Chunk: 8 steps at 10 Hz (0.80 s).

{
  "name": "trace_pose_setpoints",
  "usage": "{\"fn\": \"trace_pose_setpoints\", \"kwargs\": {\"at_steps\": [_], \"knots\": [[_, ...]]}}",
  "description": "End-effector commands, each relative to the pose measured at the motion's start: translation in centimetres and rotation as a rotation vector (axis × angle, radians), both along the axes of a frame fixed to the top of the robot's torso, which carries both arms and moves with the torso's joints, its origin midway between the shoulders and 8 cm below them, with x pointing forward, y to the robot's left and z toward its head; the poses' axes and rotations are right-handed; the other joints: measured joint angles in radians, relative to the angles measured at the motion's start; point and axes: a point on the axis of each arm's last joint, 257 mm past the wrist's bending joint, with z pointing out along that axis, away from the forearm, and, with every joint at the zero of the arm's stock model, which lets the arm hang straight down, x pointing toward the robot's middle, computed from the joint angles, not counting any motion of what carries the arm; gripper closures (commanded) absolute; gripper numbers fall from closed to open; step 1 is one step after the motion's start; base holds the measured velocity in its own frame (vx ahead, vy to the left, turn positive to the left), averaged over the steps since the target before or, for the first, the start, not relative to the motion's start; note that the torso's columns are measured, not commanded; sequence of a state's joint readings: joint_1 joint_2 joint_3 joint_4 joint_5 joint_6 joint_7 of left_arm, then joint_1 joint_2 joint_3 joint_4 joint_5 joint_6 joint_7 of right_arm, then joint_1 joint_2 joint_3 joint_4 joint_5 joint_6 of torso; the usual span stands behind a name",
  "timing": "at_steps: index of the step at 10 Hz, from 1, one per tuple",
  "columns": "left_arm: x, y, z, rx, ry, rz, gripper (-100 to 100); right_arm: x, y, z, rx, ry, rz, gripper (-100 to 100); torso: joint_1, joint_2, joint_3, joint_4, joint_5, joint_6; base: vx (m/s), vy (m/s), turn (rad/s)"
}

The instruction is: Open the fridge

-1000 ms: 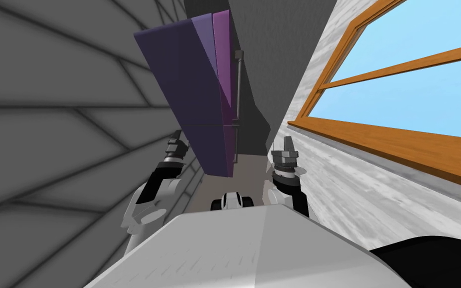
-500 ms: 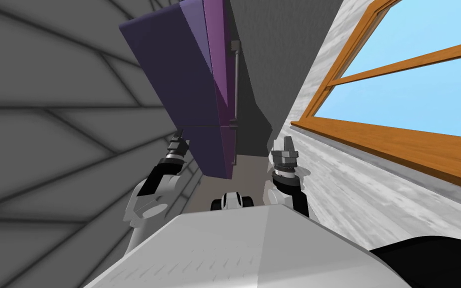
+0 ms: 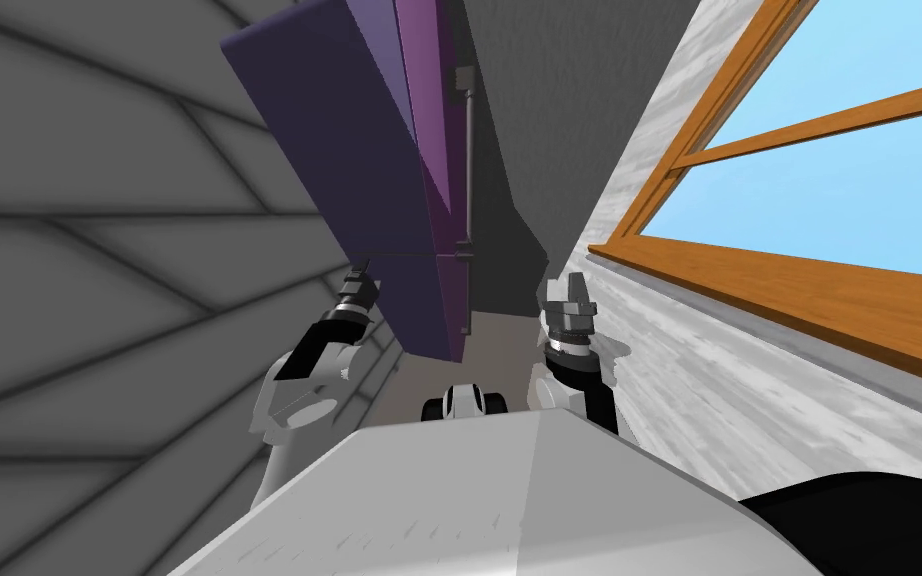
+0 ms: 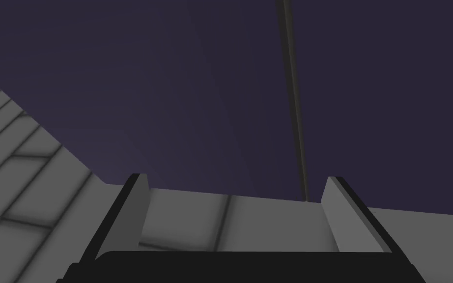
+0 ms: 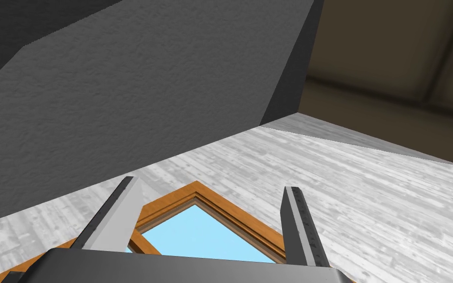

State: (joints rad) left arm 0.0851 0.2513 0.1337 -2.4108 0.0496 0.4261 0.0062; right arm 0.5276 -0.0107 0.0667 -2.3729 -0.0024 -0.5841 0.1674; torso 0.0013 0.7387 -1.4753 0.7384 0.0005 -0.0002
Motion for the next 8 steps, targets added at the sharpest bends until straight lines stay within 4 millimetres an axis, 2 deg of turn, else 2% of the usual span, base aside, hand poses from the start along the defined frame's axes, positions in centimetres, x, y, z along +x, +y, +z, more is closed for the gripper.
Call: {"fn": "trace_pose_setpoints", "kwargs": {"at_steps": [1,3,4,5,6,8], "knots": [[0.8,-0.2,0.1,-0.004,0.032,0.0,-100,0.0,0.0,0.0,0.0,0.0,0.0,0,-0.002,-0.001,-0.001,0.0,-0.001,0.0,0.086,-0.107,0.087],[1.1,0.1,-0.9,-0.008,0.072,0.009,-100,0.0,0.0,0.0,0.0,0.0,0.0,0,-0.002,-0.001,-0.001,-0.001,-0.001,0.0,0.063,-0.069,0.033],[1.5,-0.3,-0.5,-0.011,0.083,0.002,-100,0.0,0.0,0.0,0.0,0.0,0.0,0,0.001,0.001,0.0,0.0,0.0,0.0,0.063,-0.052,0.077],[1.7,-0.1,-1.2,-0.014,0.109,0.008,-100,0.0,0.0,0.0,0.0,0.0,0.0,0,0.0,0.0,0.0,0.0,0.0,0.0,0.069,-0.075,0.068],[2.1,-0.6,-0.7,-0.016,0.113,-0.003,-100,0.0,0.0,0.0,0.0,0.0,0.0,0,-0.002,-0.001,-0.001,0.0,-0.001,0.0,0.087,-0.118,0.107],[2.3,-0.4,-1.5,-0.019,0.147,0.004,-100,0.0,0.0,0.0,0.0,0.0,0.0,0,-0.002,-0.002,-0.001,-0.001,-0.001,0.0,0.068,-0.065,0.039]]}}
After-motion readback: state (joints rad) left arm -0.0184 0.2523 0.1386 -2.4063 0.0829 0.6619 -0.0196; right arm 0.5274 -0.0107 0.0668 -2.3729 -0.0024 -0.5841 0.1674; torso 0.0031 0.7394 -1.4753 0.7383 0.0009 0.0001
